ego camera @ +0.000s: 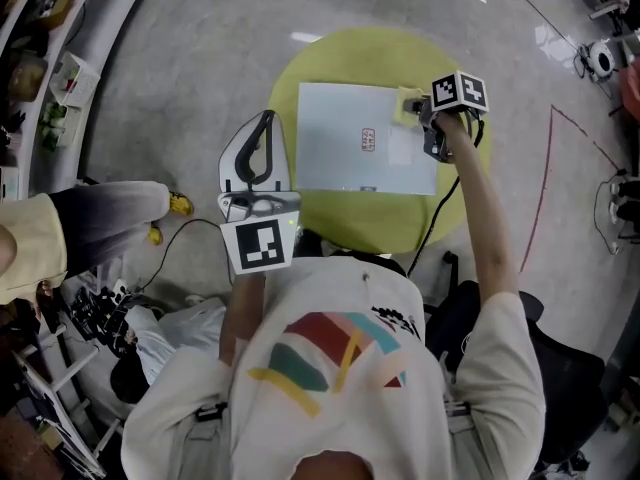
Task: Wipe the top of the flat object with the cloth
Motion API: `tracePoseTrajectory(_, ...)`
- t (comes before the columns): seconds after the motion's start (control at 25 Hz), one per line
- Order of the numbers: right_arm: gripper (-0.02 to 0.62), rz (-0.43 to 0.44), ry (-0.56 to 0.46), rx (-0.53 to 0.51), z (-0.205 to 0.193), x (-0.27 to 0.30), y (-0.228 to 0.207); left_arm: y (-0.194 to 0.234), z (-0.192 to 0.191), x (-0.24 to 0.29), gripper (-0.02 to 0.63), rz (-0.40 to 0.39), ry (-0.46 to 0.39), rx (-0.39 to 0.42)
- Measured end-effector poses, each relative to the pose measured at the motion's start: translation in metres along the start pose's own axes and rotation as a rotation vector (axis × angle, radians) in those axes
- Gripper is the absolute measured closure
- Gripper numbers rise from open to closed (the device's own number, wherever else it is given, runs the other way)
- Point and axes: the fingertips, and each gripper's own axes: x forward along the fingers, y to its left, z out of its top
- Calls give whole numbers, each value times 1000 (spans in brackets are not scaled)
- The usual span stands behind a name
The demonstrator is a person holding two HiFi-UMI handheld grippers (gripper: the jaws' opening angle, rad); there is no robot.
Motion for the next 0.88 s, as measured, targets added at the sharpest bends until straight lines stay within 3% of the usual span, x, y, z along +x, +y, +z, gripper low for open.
tracePoseTrajectory(0.56, 569, -195, -39, 35, 5, -53, -95, -14, 16, 10, 591, -40, -11, 63)
tracePoseTrajectory(0.72, 569, -191, -55, 39, 1, -55, -100, -14, 17, 8, 591, -31, -12, 76)
tracePoseTrajectory(0.88, 569, -136, -158, -10, 13, -77, -74, -13, 19, 4, 591, -25, -17, 72)
